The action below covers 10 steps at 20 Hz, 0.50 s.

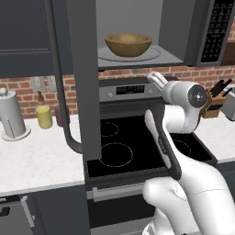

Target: Open the microwave, place the bowl with waffle inside the microwave, then close the microwave door and turn it on.

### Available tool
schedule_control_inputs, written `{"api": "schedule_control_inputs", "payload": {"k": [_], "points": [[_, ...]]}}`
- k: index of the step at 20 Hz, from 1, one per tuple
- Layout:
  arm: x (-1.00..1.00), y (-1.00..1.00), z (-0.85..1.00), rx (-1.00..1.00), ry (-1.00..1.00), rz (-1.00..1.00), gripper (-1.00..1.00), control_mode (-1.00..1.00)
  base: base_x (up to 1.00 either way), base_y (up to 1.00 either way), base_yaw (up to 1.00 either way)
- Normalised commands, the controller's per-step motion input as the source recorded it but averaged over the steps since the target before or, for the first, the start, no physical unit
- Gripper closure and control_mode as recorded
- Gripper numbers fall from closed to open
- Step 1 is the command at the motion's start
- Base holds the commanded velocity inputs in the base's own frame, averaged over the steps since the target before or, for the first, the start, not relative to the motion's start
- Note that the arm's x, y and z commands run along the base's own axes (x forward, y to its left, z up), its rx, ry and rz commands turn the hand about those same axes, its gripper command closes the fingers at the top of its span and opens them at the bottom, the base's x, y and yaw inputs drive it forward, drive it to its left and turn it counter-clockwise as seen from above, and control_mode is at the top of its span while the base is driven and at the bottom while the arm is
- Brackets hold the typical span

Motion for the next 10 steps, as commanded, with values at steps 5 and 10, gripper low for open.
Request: {"api": "schedule_control_inputs", "payload": {"k": [5, 10], "points": [[-0.31, 0.08, -0.11, -0.2, -0.08, -0.08, -1.0, -1.0, 0.0, 0.0, 0.0], [-0.32, 0.28, 0.14, -0.21, -0.11, -0.24, -1.0, -1.0, 0.0, 0.0, 0.0]]}}
